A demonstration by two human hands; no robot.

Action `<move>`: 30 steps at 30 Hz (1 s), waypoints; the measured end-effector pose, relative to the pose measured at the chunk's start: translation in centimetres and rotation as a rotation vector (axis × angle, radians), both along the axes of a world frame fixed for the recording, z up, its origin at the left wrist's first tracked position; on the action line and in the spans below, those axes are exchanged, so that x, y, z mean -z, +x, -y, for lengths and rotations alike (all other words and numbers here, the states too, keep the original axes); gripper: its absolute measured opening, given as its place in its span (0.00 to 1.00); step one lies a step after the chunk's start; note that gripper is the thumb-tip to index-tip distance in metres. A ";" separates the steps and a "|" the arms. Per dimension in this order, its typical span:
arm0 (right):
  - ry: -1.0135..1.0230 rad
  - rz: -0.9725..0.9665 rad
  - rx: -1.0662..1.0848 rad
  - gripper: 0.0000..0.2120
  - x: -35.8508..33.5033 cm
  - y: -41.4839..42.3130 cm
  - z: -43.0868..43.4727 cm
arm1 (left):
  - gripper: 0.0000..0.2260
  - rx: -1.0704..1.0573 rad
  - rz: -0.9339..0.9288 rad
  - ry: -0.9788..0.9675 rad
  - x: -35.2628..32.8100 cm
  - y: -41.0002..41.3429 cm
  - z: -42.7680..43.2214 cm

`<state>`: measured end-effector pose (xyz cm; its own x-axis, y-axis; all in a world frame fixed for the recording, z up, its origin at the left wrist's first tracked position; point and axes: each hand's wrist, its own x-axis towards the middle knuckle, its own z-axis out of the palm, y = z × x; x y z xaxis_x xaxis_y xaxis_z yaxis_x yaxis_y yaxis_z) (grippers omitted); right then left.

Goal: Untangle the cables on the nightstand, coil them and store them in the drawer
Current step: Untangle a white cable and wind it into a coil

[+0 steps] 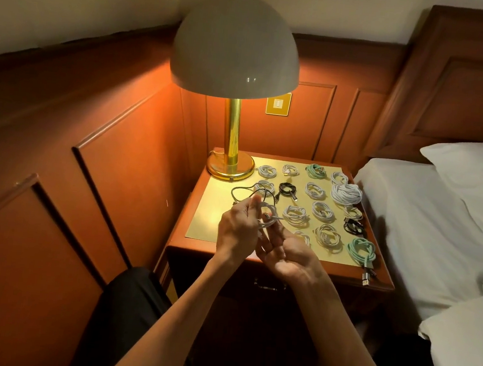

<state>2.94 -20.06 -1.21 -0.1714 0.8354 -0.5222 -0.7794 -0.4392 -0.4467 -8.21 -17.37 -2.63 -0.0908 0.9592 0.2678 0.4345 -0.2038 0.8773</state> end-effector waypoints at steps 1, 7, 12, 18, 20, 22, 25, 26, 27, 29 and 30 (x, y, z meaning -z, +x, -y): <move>0.014 0.032 -0.028 0.12 0.0 0.2 0.0 | 0.20 -0.035 -0.058 0.015 0.0 -0.1 0.0; 0.069 0.070 -0.029 0.14 -0.7 0.9 0.4 | 0.19 -0.184 -0.301 0.231 0.2 0.3 -0.3; 0.126 0.164 -0.080 0.11 -1.9 0.7 0.2 | 0.18 -0.217 -0.335 0.352 0.2 0.7 -0.7; 0.216 0.408 -0.085 0.10 -0.9 0.7 -0.5 | 0.18 -0.220 -0.325 0.401 0.5 0.2 -1.7; 0.269 0.698 -0.171 0.09 -0.9 0.9 -0.4 | 0.17 -0.247 -0.331 0.392 1.1 0.5 -1.9; 0.337 0.985 -0.287 0.11 -1.1 0.9 -0.3 | 0.16 -0.261 -0.302 0.349 1.6 0.8 -2.5; 0.435 1.110 -0.396 0.11 -1.6 0.3 0.3 | 0.19 -0.208 -0.122 0.149 1.2 0.6 -3.9; 0.464 1.084 -0.408 0.11 -1.7 0.1 0.5 | 0.20 -0.169 -0.013 0.016 0.8 0.4 -4.6; 0.481 1.050 -0.405 0.10 -1.7 0.0 0.6 | 0.20 -0.124 0.113 -0.116 0.4 0.3 -5.3; 0.492 1.002 -0.399 0.10 -1.9 0.2 0.5 | 0.19 -0.056 0.336 -0.325 0.2 0.4 -6.1; 0.487 0.985 -0.400 0.10 -1.9 0.3 0.4 | 0.19 -0.039 0.403 -0.394 0.1 0.6 -6.3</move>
